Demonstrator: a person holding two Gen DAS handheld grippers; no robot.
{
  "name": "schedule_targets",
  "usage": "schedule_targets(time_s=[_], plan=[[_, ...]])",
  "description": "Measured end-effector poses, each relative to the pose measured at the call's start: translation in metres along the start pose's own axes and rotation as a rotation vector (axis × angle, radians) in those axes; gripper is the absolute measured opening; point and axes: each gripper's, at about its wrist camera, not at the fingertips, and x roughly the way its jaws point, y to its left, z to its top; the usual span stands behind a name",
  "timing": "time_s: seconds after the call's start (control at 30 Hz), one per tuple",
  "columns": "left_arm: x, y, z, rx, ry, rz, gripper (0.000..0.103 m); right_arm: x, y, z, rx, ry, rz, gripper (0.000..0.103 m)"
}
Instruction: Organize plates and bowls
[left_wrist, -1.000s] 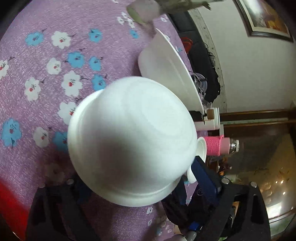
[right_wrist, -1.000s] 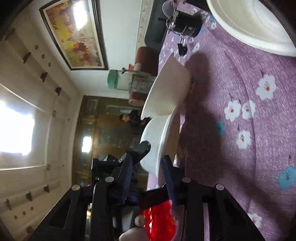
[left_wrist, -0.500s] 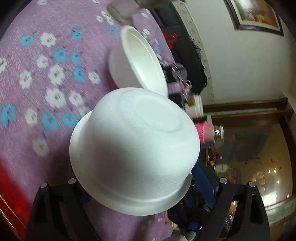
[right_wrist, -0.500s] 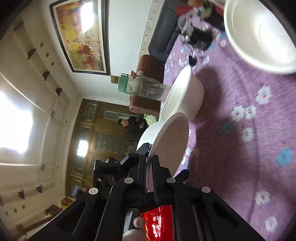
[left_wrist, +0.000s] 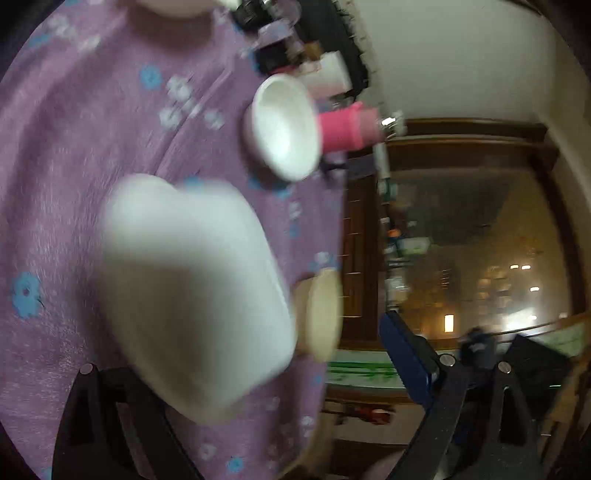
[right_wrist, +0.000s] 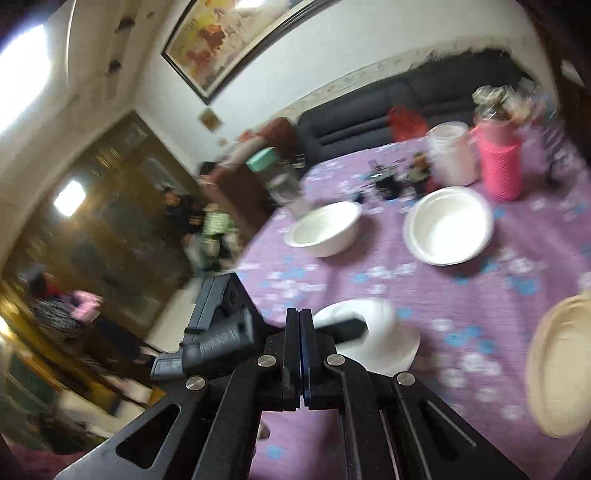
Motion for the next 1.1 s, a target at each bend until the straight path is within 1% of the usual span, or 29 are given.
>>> schedule_targets(time_s=[0.07, 0.13, 0.23, 0.3, 0.37, 0.4, 0.43, 0.47, 0.53, 0.63, 0.7, 0.77, 0.8, 0.87, 0.93, 0.97, 1.0, 1.07, 1.1], plan=[[0.009, 0.006, -0.005, -0.016, 0.033, 0.011, 0.091, 0.000, -0.015, -0.006, 0.050, 0.005, -0.015, 0.003], [0.008, 0.009, -0.007, 0.000, 0.029, 0.039, 0.091, 0.003, -0.034, -0.016, 0.103, 0.004, -0.064, 0.003], [0.000, -0.004, -0.006, 0.082, -0.006, 0.056, 0.091, 0.014, -0.064, -0.032, 0.185, 0.021, -0.123, 0.004], [-0.002, -0.016, -0.005, 0.135, -0.003, 0.039, 0.091, 0.018, -0.082, -0.043, 0.240, 0.015, -0.160, 0.004], [0.000, -0.031, -0.011, 0.178, 0.016, 0.017, 0.091, 0.018, -0.096, -0.053, 0.299, 0.002, -0.146, 0.004], [0.009, -0.035, -0.006, 0.196, 0.028, 0.007, 0.091, 0.015, -0.099, -0.059, 0.320, -0.014, -0.143, 0.004], [0.015, -0.042, -0.010, 0.217, 0.046, -0.002, 0.091, 0.011, -0.101, -0.065, 0.335, -0.028, -0.144, 0.004], [0.025, -0.050, -0.010, 0.224, 0.063, -0.007, 0.091, 0.006, -0.104, -0.070, 0.350, -0.045, -0.151, 0.004], [0.037, -0.053, -0.021, 0.224, 0.119, -0.024, 0.091, -0.008, -0.108, -0.085, 0.377, -0.082, -0.155, 0.004], [0.053, -0.054, -0.038, 0.245, 0.174, -0.016, 0.091, -0.032, -0.109, -0.106, 0.388, -0.139, -0.184, 0.004], [0.058, -0.053, -0.052, 0.262, 0.211, -0.007, 0.091, -0.046, -0.111, -0.118, 0.383, -0.171, -0.228, 0.004], [0.060, -0.058, -0.063, 0.291, 0.232, -0.001, 0.091, -0.059, -0.112, -0.124, 0.381, -0.190, -0.252, 0.004], [0.060, -0.061, -0.067, 0.317, 0.228, 0.010, 0.091, -0.065, -0.113, -0.128, 0.377, -0.196, -0.271, 0.004], [0.055, -0.073, -0.075, 0.395, 0.192, 0.045, 0.091, -0.077, -0.114, -0.133, 0.366, -0.217, -0.311, 0.004], [0.040, -0.087, -0.084, 0.506, 0.113, 0.092, 0.091, -0.089, -0.111, -0.136, 0.341, -0.242, -0.356, 0.004], [0.030, -0.093, -0.088, 0.567, 0.056, 0.127, 0.091, -0.097, -0.107, -0.139, 0.316, -0.262, -0.387, 0.004], [0.016, -0.098, -0.093, 0.641, -0.019, 0.172, 0.091, -0.103, -0.102, -0.142, 0.295, -0.279, -0.410, 0.004], [0.001, -0.109, -0.103, 0.756, -0.150, 0.254, 0.092, -0.115, -0.092, -0.147, 0.255, -0.313, -0.446, 0.008], [-0.008, -0.113, -0.109, 0.814, -0.231, 0.307, 0.093, -0.121, -0.087, -0.150, 0.238, -0.332, -0.466, 0.018]])
